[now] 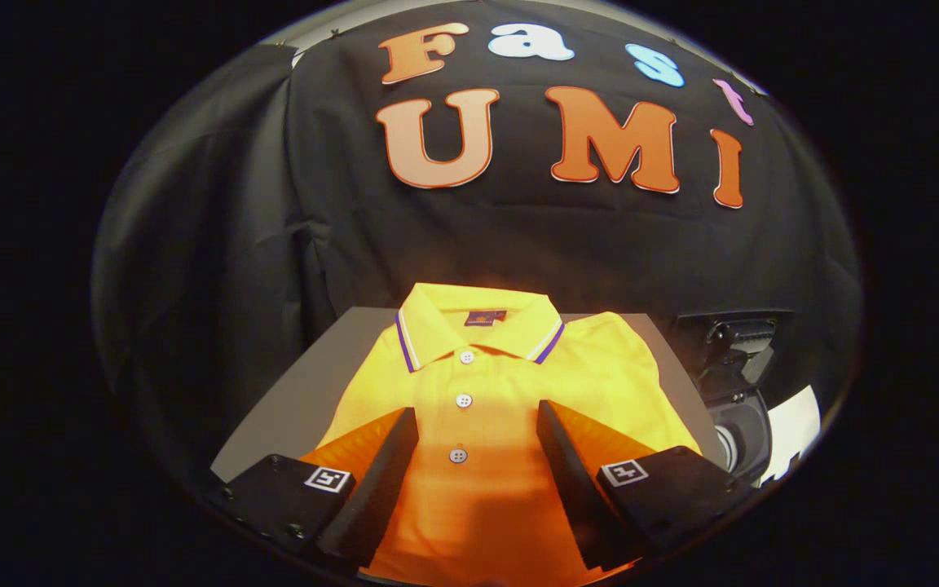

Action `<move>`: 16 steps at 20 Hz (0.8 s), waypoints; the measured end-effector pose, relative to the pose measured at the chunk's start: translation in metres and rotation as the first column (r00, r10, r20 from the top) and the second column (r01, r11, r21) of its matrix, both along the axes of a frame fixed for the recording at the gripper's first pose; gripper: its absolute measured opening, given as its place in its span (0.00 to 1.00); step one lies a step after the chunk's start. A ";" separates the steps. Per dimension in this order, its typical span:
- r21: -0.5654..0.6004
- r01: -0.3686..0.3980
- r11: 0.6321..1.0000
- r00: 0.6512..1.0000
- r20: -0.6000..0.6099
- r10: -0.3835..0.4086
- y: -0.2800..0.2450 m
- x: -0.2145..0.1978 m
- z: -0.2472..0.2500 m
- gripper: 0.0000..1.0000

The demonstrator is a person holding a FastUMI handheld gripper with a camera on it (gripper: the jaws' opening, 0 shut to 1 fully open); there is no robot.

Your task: Put the clothes into the washing machine and then close the washing machine lid.

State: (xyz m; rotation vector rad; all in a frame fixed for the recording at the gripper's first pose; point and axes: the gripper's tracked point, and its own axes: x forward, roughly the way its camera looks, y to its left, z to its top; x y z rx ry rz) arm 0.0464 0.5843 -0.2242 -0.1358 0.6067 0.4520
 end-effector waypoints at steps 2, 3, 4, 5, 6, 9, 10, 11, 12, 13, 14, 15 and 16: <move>-0.064 -0.056 0.996 0.997 0.053 0.059 0.001 -0.002 0.001 0.97; -0.056 -0.056 0.997 0.996 0.060 0.060 0.000 -0.003 0.000 0.96; -0.032 -0.050 0.998 0.997 0.059 0.052 0.000 -0.003 0.000 0.96; -0.007 -0.046 0.999 0.998 0.050 0.047 -0.001 -0.002 -0.002 0.96; -0.002 -0.044 0.999 0.998 0.051 0.044 -0.002 0.000 -0.003 0.95; -0.030 -0.062 0.998 0.997 0.050 0.063 -0.004 0.000 -0.003 0.90; -0.029 -0.070 0.997 0.996 0.049 0.071 -0.004 -0.001 -0.002 0.89; -0.023 -0.074 0.997 0.997 0.030 0.075 -0.005 -0.004 -0.006 0.81; -0.003 -0.094 0.996 0.995 0.038 0.094 -0.001 -0.003 -0.004 0.74; 0.006 -0.106 0.994 0.994 -0.002 0.106 -0.002 -0.004 -0.011 0.65; 0.035 -0.115 0.993 0.993 0.003 0.115 -0.002 -0.001 -0.007 0.56; 0.047 -0.127 0.991 0.991 -0.039 0.129 -0.005 -0.005 -0.010 0.46; 0.079 -0.137 0.987 0.990 -0.033 0.140 -0.003 -0.001 -0.007 0.37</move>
